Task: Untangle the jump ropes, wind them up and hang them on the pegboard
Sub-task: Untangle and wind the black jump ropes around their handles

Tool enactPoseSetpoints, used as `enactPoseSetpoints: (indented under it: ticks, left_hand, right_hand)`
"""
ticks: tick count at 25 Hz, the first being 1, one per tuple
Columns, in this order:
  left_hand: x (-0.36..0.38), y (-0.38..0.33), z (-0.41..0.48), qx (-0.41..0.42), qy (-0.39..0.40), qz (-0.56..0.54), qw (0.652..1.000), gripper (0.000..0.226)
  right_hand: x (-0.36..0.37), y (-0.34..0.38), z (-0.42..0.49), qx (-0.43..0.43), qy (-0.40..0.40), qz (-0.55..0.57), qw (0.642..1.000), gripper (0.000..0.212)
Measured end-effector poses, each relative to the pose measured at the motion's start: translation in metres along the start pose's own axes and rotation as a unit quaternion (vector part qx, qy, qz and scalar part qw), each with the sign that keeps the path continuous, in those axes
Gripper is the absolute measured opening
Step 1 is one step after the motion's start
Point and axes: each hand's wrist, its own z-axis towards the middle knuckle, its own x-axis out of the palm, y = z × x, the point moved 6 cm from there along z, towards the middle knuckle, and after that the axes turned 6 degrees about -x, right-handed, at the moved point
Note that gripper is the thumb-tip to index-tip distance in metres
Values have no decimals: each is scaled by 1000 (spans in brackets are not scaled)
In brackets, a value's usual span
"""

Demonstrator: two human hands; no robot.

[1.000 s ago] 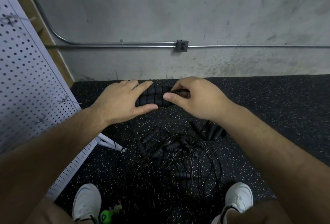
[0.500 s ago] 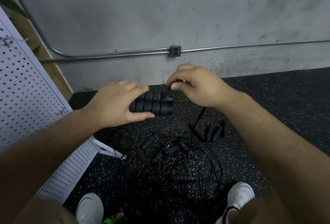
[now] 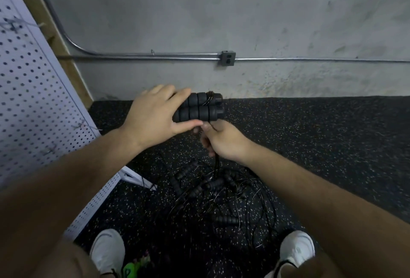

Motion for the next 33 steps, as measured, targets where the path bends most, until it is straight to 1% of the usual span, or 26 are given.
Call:
enactPoseSetpoints:
  ticks: [3,5,7,10,12,14,15,16,19,23,25,27,29,30,31,32,33]
  left_hand:
    - [25,27,-5,-1,33,70,997,77]
    - [37,43,-13,-3,52,93,994,77]
    - [44,50,-18,3,64,104,993,76]
    - [50,46,-25,14,82,103,991,77]
    - [51,37,-29,23,90,97,991,80]
    - [55,25,-36,50,100,96,989,81]
    - [57,19,-40,68,102,92,988,81]
    - [57,14,-45,86,100,86,988,81]
    - [50,1,-54,123,87,56,987,81]
    - [32,-21,-61,152,74,-5,986,81]
    - [20,-29,-60,140,59,-43,987,80]
    - [9,-32,-56,111,48,-78,990,80]
    - [1,-30,-51,80,33,-86,992,82]
    - [-1,-26,-47,65,28,-79,994,82]
    - [0,-21,-45,47,26,-67,996,83]
    - [1,-15,-43,29,27,-48,998,83]
    - [4,-8,-42,13,30,-27,999,84]
  right_hand:
    - [19,7,-7,22,72,-34,997,38]
    - [26,17,-12,8,99,-102,990,39]
    - [20,30,-16,-22,88,-186,978,38]
    - [3,53,-25,-67,90,-262,959,29]
    - [-11,61,-28,-94,81,-349,929,21]
    - [-26,63,-24,-130,30,-432,892,21]
    - [-31,61,-22,-146,9,-448,882,23]
    - [-35,57,-20,-158,-2,-444,882,24]
    - [-45,45,-15,-172,-15,-407,897,24]
    - [-56,28,-11,-166,-23,-364,916,21]
    - [-57,18,-10,-158,-26,-320,934,20]
    - [-56,9,-8,-143,-35,-235,961,18]
    - [-42,-3,-10,-97,-13,-127,987,15]
    - [-29,-8,-13,-62,5,-104,993,24]
    - [-14,-12,-14,-36,26,-104,994,28]
    - [2,-14,-15,-24,46,-133,990,27]
    - [16,-14,-16,-29,63,-155,985,27]
